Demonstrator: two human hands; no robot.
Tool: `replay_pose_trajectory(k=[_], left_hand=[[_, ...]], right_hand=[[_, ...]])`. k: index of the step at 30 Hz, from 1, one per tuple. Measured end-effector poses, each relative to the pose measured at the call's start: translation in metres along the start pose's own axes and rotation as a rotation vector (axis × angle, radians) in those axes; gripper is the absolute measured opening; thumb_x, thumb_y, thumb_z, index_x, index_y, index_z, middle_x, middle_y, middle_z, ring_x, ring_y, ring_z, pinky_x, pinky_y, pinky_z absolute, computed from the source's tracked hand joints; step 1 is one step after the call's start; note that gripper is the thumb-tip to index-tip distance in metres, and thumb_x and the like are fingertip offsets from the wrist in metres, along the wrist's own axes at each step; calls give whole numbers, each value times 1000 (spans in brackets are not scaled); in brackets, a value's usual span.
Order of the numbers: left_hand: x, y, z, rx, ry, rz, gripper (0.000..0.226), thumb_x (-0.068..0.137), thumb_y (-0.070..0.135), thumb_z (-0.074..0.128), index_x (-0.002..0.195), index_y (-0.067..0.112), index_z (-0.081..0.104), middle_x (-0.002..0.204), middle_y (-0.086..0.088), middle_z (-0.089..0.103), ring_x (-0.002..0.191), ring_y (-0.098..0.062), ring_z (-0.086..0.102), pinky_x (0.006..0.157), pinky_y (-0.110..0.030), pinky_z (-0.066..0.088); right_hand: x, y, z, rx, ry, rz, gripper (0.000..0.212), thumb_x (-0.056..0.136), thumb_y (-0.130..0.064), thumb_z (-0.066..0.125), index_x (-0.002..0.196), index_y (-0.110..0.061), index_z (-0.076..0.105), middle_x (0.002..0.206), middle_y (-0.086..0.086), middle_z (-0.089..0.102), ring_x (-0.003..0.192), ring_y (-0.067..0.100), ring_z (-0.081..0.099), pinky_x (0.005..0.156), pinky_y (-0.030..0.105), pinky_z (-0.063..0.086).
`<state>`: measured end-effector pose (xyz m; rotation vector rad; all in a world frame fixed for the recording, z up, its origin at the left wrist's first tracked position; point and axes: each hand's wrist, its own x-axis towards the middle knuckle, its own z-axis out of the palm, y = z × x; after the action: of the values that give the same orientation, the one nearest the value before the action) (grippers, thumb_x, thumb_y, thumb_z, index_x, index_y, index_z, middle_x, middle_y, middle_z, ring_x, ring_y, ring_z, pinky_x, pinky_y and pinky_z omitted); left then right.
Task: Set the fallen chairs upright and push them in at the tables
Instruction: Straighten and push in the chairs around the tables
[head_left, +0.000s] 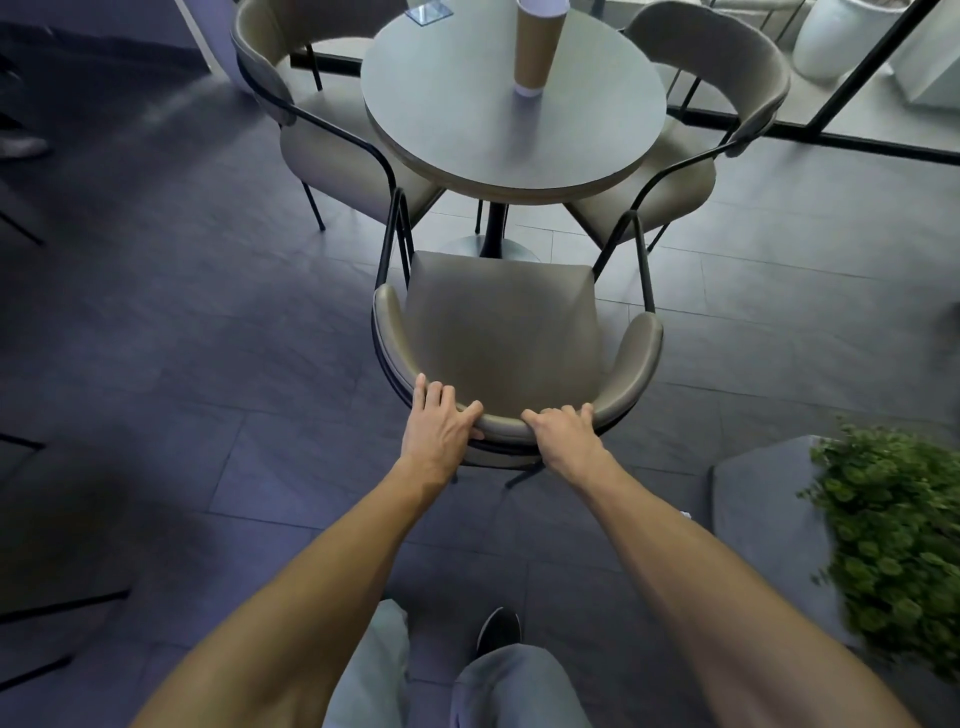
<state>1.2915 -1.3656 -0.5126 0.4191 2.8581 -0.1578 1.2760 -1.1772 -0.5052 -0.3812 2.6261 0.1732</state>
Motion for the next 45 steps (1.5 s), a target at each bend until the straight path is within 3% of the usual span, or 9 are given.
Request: replay_pose_trajectory(k=[8, 45], left_hand=[[2, 5, 0, -43, 3, -25, 25, 104, 42, 40, 120, 23, 46, 118, -15, 52, 121, -35, 42, 120, -55, 11], [9, -12, 6, -115, 16, 61, 32, 102, 46, 42, 122, 22, 51, 117, -15, 52, 121, -36, 42, 120, -57, 6]], right_hand=[[3, 5, -3, 7, -26, -19, 36, 90, 2, 45, 118, -20, 50, 115, 5, 63, 114, 33, 53, 105, 60, 28], [2, -4, 1, 22, 36, 32, 33, 92, 0, 41, 117, -19, 51, 115, 5, 64, 113, 34, 54, 106, 57, 27]])
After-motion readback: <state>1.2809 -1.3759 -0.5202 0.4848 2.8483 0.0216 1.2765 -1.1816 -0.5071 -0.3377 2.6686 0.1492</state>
